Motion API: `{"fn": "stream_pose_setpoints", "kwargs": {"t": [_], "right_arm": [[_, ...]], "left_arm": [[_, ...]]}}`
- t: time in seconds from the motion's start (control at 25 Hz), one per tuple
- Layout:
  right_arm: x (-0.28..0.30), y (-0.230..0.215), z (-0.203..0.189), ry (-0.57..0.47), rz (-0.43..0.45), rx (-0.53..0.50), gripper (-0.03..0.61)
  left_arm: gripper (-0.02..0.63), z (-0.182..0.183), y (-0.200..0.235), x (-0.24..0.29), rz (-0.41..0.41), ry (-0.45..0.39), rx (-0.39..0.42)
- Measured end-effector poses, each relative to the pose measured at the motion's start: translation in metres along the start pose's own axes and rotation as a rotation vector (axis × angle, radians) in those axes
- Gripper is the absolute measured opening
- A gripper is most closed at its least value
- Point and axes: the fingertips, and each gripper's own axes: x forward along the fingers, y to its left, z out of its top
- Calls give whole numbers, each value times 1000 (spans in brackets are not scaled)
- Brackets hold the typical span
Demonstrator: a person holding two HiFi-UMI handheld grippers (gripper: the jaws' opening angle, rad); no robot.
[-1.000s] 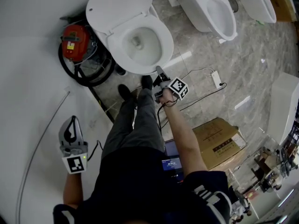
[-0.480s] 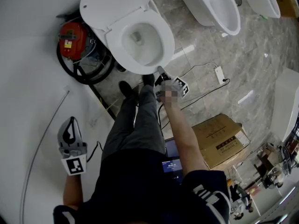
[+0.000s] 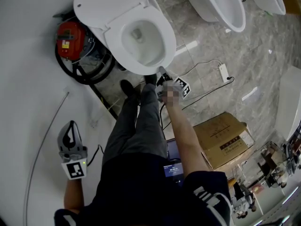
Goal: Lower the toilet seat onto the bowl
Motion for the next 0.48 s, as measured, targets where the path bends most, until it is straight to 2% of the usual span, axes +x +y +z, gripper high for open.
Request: {"fn": "stream_pose_setpoints", "kwargs": {"t": [0.48], "right_arm": [[16, -33, 2, 21, 15, 7, 97]], "left_arm": [[25, -11, -9, 14, -17, 19, 17]]}}
